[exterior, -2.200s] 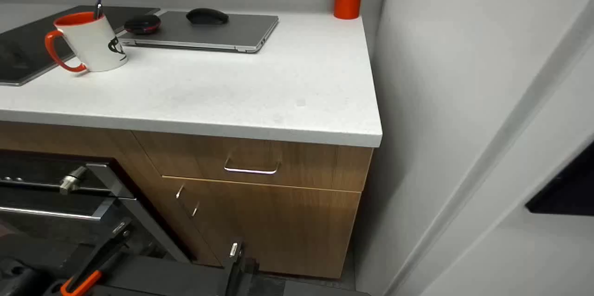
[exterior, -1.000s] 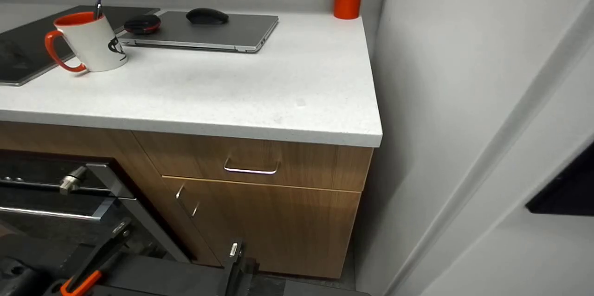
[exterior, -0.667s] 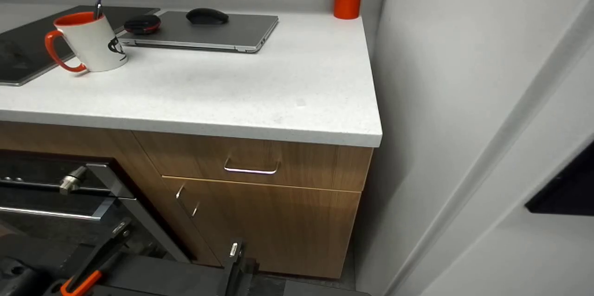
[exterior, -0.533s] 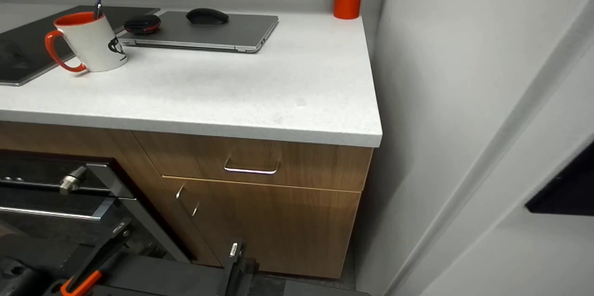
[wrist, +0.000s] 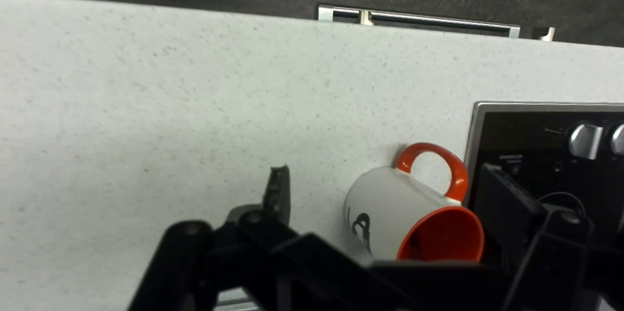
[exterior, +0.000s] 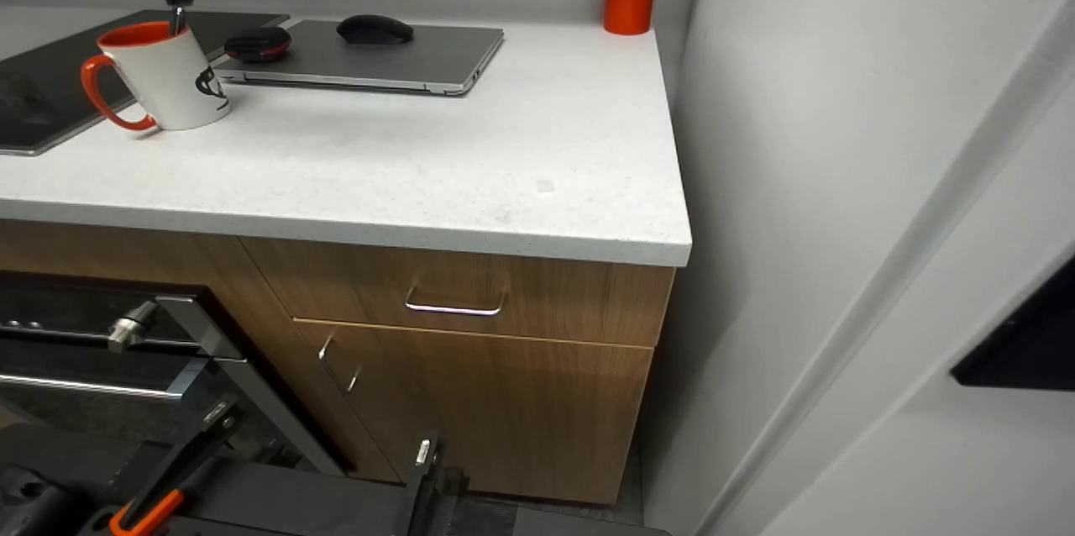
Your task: Remove the marker from the mug and put it on the counter
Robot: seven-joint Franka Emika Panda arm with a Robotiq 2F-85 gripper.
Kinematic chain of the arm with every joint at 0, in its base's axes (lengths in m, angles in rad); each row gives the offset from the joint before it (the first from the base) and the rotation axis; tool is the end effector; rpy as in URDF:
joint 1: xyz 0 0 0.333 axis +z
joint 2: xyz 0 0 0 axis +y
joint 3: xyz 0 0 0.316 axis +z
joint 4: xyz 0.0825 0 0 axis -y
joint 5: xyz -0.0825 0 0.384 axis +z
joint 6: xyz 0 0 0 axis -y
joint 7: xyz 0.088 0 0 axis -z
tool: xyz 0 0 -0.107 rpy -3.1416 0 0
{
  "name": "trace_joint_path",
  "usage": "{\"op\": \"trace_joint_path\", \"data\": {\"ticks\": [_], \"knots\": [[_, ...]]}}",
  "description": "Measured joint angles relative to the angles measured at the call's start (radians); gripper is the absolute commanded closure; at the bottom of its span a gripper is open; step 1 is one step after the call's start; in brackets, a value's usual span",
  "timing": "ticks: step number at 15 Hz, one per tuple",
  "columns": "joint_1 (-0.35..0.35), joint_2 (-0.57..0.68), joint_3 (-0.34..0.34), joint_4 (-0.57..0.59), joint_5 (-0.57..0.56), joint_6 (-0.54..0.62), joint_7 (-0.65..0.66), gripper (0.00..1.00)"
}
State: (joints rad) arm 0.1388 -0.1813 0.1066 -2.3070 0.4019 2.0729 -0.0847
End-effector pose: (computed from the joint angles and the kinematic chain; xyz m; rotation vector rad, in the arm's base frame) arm 0.4591 0.1365 0.4176 -2.8120 -0.1735 0.1092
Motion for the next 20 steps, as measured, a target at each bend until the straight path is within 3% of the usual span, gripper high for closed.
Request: {"op": "trace_joint_path", "data": {"ticks": [5, 14, 20], "knots": [[0.029, 0.133, 0.038, 0.105, 0.009, 0.041, -0.002, 0.0], [0.029, 0.134, 0.038, 0.102, 0.007, 0.053, 0.001, 0.0], [0.029, 0.175, 0.059, 0.125, 0.0, 0.21, 0.003, 0.0]]}}
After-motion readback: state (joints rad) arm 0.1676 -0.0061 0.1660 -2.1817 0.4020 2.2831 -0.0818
